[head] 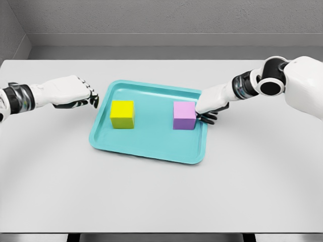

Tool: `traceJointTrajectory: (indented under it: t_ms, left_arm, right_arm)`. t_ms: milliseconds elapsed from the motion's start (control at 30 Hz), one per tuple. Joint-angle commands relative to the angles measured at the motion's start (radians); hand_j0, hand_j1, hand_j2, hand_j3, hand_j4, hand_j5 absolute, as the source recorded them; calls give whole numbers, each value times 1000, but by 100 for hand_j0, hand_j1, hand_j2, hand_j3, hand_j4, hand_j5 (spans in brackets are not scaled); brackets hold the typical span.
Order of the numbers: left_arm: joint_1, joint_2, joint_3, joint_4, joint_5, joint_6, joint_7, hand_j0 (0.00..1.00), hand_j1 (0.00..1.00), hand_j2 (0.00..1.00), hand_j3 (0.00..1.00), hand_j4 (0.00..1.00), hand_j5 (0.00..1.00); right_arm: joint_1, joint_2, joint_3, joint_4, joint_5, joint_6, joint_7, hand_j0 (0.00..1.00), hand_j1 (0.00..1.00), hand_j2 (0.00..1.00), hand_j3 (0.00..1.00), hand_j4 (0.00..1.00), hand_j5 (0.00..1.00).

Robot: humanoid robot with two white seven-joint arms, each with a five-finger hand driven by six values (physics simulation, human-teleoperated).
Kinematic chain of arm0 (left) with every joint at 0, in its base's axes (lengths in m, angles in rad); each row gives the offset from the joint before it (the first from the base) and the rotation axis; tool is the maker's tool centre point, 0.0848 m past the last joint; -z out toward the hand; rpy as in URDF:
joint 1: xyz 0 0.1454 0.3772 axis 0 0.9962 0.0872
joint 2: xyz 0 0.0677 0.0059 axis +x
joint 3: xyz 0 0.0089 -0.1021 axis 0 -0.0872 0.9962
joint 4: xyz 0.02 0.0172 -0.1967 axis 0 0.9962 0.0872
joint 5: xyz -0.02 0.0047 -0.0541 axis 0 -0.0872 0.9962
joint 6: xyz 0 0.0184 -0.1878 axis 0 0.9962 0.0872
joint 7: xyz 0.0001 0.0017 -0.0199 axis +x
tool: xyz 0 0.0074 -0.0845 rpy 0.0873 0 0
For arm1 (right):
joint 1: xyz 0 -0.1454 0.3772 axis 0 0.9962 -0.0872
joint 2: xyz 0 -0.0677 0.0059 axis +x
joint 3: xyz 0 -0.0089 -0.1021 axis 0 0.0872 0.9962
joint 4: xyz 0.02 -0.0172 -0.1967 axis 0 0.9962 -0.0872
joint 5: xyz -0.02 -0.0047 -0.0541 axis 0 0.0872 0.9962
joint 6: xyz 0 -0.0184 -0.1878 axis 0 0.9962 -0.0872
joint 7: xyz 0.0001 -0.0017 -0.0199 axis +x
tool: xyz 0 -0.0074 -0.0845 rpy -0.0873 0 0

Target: Push two cubes

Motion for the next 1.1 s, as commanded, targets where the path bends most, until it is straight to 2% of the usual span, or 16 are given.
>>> traceJointTrajectory:
  t_ms: [0, 333, 1067]
  left_arm:
    - [0, -2, -2, -10, 9, 3, 0, 48, 48, 48, 48, 48, 48]
    - [5, -46, -27, -11, 9, 3, 0, 48, 48, 48, 48, 48, 48]
    - [9, -94, -28, -10, -4, 3, 0, 48, 48, 48, 48, 48, 48]
  right_arm:
    - [0, 2, 0, -5, -3, 2, 0, 13, 13, 13, 13, 13, 13]
    - [-5, 14, 0, -16, -3, 3, 0, 13, 13, 13, 13, 13, 13]
    - [-21, 58, 13, -21, -3, 6, 0, 13, 13, 13, 13, 13, 13]
